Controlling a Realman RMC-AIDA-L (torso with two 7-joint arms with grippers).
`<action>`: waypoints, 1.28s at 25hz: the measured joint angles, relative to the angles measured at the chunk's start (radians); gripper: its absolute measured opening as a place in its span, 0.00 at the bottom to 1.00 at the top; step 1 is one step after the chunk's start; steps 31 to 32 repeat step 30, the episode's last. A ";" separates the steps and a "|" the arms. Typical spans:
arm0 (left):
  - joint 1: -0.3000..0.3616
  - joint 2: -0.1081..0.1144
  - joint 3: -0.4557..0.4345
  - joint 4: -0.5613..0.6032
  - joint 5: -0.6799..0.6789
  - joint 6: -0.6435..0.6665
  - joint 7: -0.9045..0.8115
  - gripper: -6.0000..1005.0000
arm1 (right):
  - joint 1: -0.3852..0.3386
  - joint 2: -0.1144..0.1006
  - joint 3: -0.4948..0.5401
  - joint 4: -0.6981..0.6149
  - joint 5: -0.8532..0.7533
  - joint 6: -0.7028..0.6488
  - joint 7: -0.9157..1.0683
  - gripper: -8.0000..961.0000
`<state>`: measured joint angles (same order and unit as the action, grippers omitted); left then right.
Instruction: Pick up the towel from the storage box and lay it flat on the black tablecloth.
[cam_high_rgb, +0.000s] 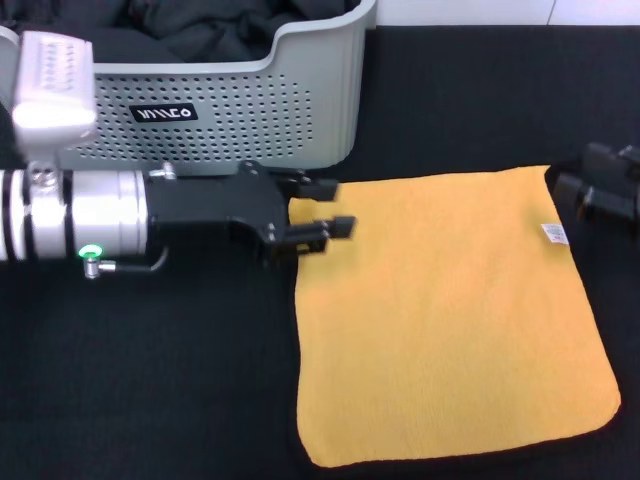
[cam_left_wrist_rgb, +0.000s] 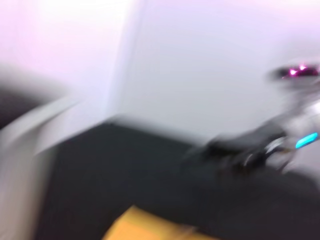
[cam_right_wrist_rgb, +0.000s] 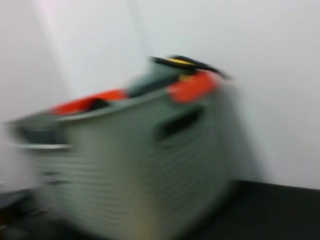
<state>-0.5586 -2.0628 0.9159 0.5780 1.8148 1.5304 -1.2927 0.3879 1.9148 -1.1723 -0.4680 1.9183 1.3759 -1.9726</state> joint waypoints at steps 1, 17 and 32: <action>0.005 0.001 -0.001 0.001 -0.021 0.070 0.035 0.49 | -0.006 -0.005 0.001 -0.012 -0.029 0.084 0.000 0.71; 0.086 0.047 0.003 0.000 -0.128 0.493 0.188 0.49 | -0.157 0.078 -0.179 -0.348 -0.087 0.427 0.075 0.73; 0.080 0.068 0.004 0.002 -0.145 0.494 0.217 0.49 | -0.082 0.092 -0.181 -0.276 -0.085 0.394 0.038 0.72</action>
